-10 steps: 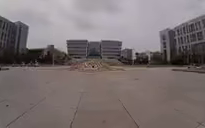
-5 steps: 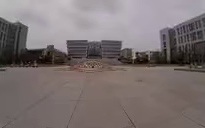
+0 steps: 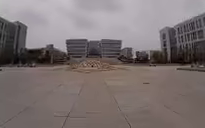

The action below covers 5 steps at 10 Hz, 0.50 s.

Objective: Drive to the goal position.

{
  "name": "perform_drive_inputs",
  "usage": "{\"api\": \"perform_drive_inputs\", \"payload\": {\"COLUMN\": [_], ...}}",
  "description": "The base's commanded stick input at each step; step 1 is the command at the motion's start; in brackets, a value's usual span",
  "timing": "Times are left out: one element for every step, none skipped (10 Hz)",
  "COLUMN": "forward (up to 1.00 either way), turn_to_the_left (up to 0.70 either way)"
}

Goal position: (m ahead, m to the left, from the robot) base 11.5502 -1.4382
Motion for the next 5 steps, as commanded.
{"api": "perform_drive_inputs", "payload": {"forward": [1.00,1.00,1.00,1.00,1.00], "turn_to_the_left": [0.00,0.00,0.00,0.00,0.00]}}
